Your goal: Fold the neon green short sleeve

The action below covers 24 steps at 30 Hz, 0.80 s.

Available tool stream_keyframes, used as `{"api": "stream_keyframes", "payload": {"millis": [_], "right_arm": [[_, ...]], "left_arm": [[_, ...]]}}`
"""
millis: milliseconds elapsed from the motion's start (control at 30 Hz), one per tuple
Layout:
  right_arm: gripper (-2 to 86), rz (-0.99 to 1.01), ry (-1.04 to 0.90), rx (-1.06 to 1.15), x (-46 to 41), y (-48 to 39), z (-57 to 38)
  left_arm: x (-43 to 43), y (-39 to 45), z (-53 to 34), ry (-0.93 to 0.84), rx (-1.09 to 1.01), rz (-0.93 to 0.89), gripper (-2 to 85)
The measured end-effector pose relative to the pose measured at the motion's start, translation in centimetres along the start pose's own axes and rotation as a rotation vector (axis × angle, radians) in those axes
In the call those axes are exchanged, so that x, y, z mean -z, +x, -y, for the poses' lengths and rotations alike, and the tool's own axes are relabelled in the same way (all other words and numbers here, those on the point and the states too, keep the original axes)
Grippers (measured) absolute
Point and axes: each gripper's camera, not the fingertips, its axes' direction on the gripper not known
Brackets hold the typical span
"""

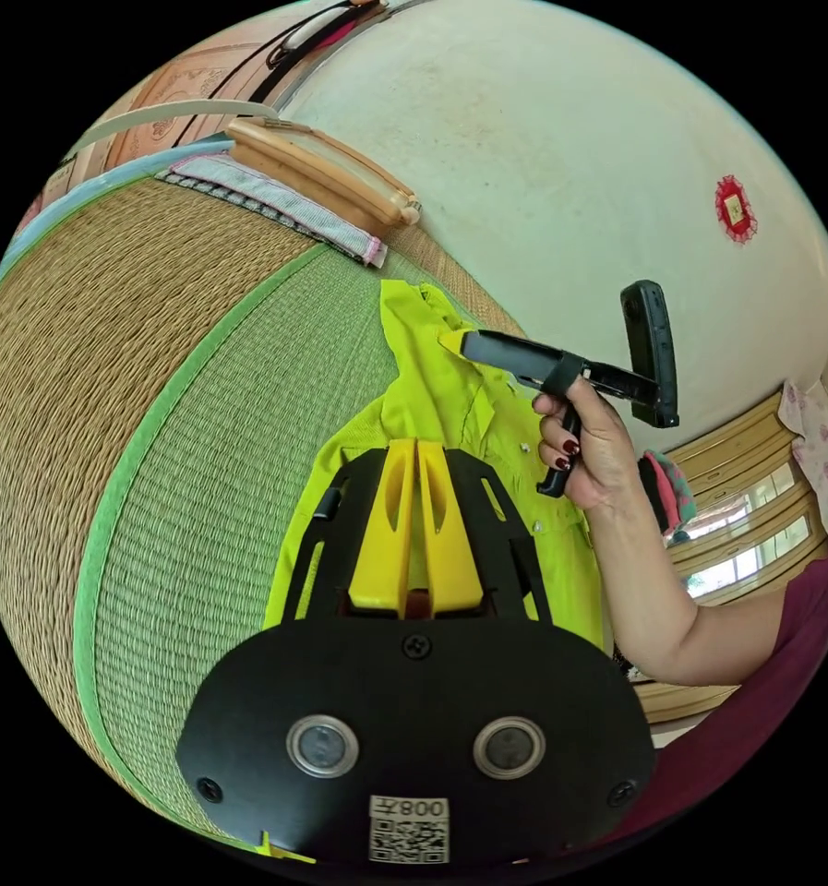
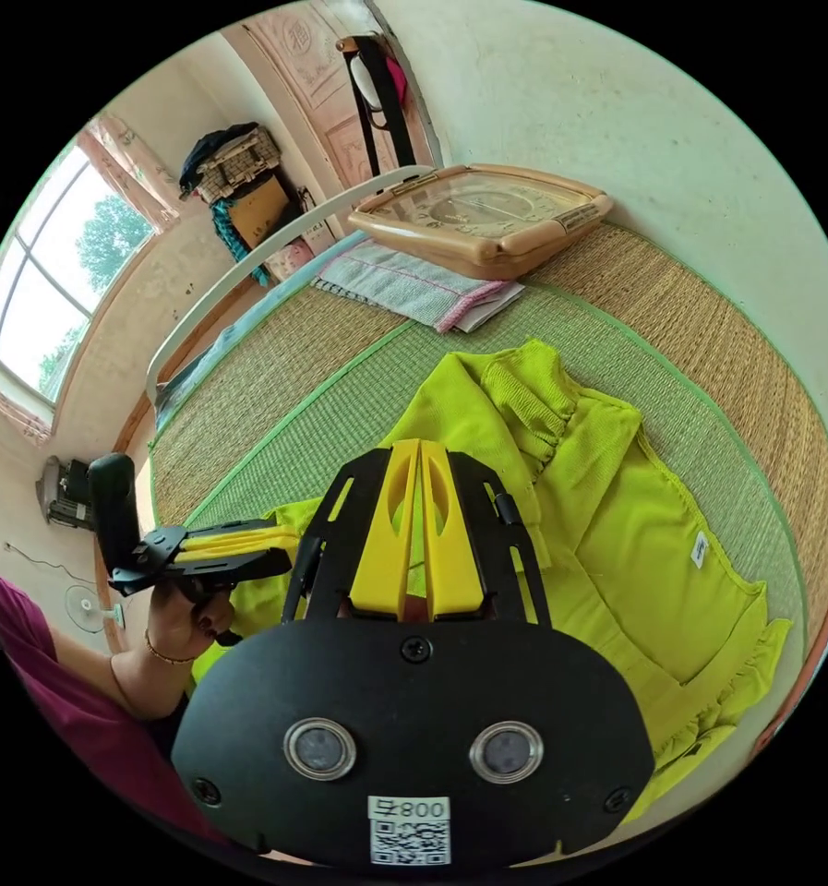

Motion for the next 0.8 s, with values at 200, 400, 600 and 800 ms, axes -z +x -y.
{"api": "stream_keyframes", "payload": {"millis": [200, 400, 600, 800], "right_arm": [[0.1, 0.031, -0.091, 0.008, -2.9, -1.9, -2.7], [0.1, 0.064, -0.036, -0.020, -0.6, -2.3, -3.7], [0.1, 0.019, -0.044, -0.128, 0.7, -2.2, -7.2], [0.2, 0.032, -0.094, -0.155, 0.3, -4.2, -8.2]], "left_arm": [[-1.4, 0.6, 0.4, -0.009, 0.003, -0.016, 0.1], [-2.3, 1.4, 0.8, 0.034, -0.001, -0.039, 0.1], [-4.1, 1.6, 1.1, 0.023, 0.034, -0.074, 0.1], [-6.1, 1.9, 1.5, 0.009, 0.069, -0.113, 0.0]]}}
